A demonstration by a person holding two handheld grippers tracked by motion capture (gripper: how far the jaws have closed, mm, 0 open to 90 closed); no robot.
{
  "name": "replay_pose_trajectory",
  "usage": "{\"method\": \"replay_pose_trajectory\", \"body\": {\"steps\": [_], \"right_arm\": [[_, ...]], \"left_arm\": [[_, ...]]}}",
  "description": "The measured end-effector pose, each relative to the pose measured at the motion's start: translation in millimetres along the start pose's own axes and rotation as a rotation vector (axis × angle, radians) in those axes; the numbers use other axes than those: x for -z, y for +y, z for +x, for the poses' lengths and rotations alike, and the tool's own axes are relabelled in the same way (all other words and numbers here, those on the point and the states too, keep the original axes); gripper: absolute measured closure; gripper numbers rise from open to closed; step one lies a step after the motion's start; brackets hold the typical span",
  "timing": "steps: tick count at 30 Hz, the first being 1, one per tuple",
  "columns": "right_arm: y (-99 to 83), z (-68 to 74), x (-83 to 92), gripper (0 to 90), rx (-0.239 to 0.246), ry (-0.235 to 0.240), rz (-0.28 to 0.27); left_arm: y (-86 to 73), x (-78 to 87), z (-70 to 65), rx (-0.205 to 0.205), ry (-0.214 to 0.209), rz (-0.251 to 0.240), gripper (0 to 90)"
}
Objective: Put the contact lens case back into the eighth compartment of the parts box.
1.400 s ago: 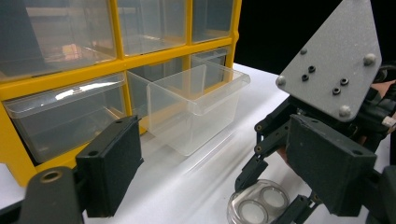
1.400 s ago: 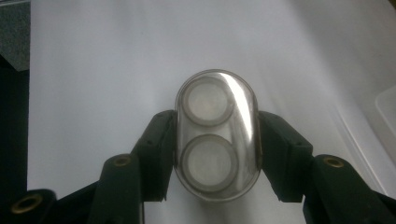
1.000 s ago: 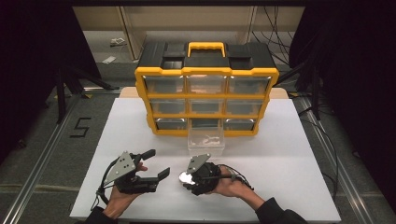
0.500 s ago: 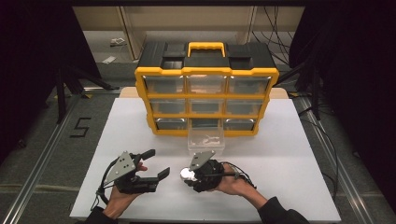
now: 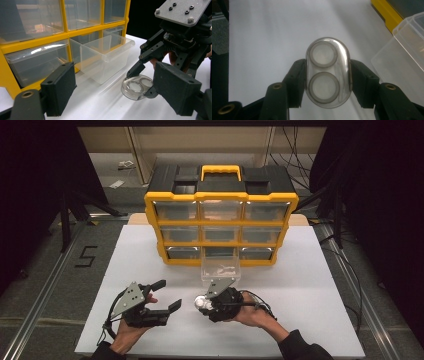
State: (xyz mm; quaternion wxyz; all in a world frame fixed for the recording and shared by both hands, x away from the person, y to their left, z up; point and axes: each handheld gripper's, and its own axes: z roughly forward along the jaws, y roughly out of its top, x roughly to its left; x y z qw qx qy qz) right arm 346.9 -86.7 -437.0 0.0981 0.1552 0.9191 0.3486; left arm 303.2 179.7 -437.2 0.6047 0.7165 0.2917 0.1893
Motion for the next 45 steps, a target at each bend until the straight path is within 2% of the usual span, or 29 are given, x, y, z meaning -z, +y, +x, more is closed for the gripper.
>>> {"method": "replay_pose_trajectory", "body": {"steps": [11,32,45], "right_arm": [[3.6,-0.9,7.5,49.7,0.0,-0.007,-0.028],[9.0,-7.5,24.7,49.7,-0.011,-0.045,-0.096],[11.6,-11.4,31.1,49.7,-0.019,-0.069,-0.121]], "left_arm": [[0.1,0.1,0.1,0.0,0.0,-0.001,18.3],[0.0,0.0,0.2,0.001,0.0,-0.003,18.3],[0.3,0.2,0.1,0.005,-0.003,-0.006,18.3]]}}
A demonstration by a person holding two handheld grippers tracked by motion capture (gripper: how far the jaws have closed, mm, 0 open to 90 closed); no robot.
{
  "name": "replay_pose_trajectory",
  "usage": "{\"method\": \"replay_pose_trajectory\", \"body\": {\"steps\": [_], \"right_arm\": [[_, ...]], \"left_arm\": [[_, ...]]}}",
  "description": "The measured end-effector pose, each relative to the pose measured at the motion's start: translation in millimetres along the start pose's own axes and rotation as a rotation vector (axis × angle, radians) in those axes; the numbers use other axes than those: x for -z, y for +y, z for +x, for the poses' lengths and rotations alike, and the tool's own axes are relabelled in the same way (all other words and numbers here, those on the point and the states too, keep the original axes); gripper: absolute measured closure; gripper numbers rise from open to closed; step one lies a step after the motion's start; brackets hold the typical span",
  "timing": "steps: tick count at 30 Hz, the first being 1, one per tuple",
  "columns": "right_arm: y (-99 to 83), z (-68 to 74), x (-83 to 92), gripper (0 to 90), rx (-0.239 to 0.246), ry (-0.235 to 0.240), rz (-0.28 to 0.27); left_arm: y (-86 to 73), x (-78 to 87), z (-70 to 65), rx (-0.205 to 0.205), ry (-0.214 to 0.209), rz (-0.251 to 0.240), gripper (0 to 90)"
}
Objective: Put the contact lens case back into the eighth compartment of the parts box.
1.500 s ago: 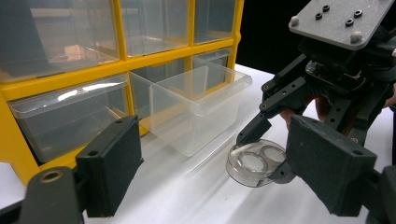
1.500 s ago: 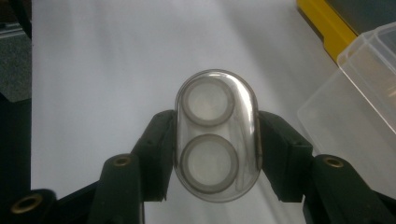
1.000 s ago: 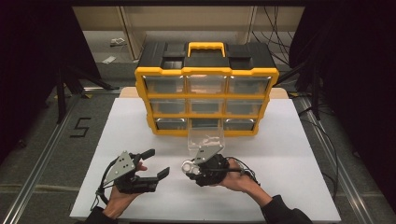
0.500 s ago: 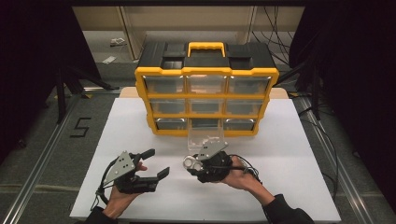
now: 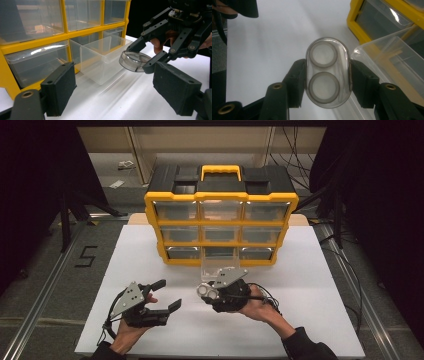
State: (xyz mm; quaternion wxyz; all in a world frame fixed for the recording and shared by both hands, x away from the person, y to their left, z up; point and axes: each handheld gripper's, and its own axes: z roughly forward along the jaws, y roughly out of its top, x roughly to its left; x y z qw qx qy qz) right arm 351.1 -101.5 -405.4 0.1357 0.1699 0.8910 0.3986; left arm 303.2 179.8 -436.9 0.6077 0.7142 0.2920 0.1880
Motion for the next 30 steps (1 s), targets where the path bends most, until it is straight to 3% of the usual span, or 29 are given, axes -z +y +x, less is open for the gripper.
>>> {"method": "replay_pose_trajectory", "body": {"steps": [16,30], "right_arm": [[3.1,-13.2,13.8,49.7,-0.031,-0.058,-0.051],[-0.6,-29.3,20.9,49.7,-0.089,-0.131,-0.087]], "left_arm": [[0.0,0.0,0.2,-0.001,0.002,0.0,18.3],[0.3,0.3,0.1,-0.004,0.002,-0.003,18.3]]}}
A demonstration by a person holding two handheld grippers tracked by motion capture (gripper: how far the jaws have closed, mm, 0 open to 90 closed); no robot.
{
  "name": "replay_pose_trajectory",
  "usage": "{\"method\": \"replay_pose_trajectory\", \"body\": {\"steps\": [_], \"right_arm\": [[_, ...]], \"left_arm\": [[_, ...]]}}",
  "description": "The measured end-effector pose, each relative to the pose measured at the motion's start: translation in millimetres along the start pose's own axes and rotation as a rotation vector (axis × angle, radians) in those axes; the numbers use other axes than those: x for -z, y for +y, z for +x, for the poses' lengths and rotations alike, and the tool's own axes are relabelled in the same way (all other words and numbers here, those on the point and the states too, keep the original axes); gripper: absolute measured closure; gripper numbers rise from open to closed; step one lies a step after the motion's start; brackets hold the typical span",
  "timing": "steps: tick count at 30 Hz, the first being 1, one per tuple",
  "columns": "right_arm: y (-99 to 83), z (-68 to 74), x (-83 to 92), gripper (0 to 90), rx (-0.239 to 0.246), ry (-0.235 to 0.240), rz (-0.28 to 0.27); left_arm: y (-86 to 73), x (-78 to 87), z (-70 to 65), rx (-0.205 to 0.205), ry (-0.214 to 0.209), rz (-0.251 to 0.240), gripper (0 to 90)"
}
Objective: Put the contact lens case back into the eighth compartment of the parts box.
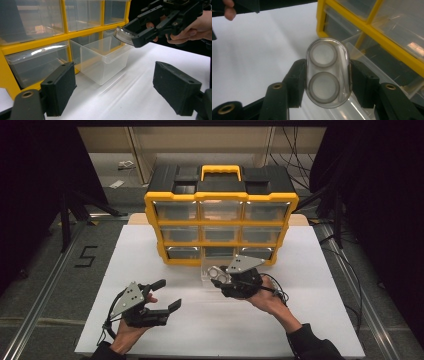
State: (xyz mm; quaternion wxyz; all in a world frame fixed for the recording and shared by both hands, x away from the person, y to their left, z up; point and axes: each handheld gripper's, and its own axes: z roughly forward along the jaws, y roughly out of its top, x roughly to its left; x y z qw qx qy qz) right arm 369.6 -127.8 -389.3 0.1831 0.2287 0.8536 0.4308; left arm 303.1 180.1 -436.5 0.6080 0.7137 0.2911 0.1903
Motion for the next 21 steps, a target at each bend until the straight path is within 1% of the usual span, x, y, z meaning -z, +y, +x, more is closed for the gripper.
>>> {"method": "replay_pose_trajectory", "body": {"steps": [11,21], "right_arm": [[-2.6,-11.2,-0.2,49.7,-0.041,-0.052,-0.018],[-5.3,-20.2,-2.4,49.7,-0.067,-0.091,-0.027]], "left_arm": [[0.0,-0.2,0.0,0.001,-0.001,0.001,18.3],[-0.1,-0.4,0.2,0.003,-0.002,0.003,18.3]]}}
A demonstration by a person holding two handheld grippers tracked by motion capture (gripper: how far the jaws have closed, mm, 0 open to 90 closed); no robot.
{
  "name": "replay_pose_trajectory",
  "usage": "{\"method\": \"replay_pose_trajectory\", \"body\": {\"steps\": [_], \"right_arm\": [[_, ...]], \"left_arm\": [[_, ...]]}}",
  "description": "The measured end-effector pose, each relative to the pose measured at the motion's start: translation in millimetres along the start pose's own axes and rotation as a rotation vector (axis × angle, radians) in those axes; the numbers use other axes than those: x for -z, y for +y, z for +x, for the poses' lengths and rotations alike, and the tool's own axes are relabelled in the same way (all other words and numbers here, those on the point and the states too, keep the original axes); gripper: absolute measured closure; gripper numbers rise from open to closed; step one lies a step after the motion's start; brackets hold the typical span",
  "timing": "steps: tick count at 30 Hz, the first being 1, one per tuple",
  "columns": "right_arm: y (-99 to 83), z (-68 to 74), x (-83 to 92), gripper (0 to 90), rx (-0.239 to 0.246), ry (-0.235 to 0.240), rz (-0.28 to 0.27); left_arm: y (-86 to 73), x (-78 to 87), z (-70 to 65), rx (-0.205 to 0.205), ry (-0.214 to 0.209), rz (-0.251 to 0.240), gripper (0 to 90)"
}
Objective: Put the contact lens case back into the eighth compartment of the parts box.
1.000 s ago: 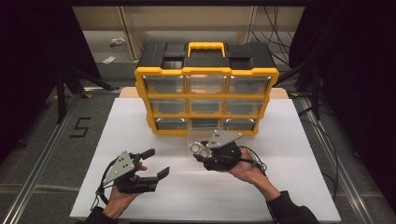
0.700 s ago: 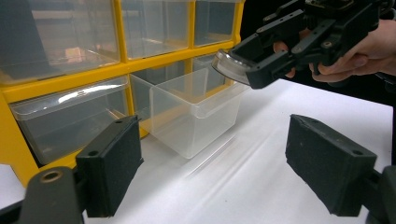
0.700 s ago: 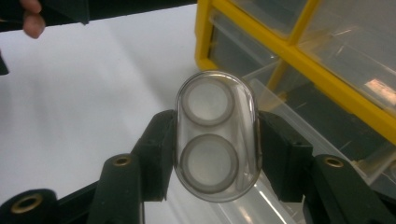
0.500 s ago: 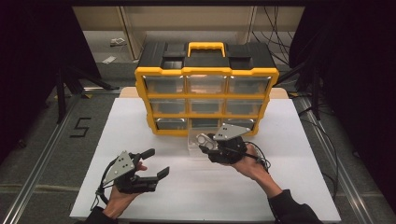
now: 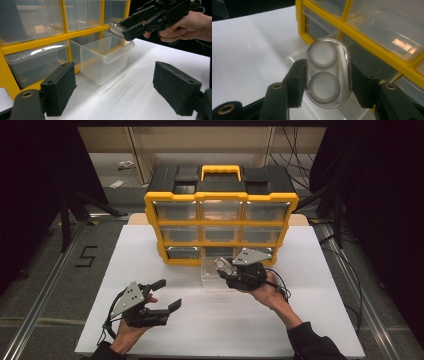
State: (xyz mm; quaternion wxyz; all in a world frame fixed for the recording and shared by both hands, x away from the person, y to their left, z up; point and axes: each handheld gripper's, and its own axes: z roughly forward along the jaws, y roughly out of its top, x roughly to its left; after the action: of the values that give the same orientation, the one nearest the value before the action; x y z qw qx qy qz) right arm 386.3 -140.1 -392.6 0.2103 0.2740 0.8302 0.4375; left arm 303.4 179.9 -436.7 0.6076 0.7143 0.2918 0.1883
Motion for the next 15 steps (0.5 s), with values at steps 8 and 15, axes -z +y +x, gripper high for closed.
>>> {"method": "replay_pose_trajectory", "body": {"steps": [8,15], "right_arm": [[-4.1,-8.9,-3.4,49.7,-0.029,-0.027,-0.004],[-7.9,-13.2,-6.4,49.7,-0.042,-0.049,0.003]], "left_arm": [[-0.2,-0.3,0.1,0.001,0.0,0.001,18.3],[-0.2,-0.3,0.1,0.001,-0.001,0.001,18.3]]}}
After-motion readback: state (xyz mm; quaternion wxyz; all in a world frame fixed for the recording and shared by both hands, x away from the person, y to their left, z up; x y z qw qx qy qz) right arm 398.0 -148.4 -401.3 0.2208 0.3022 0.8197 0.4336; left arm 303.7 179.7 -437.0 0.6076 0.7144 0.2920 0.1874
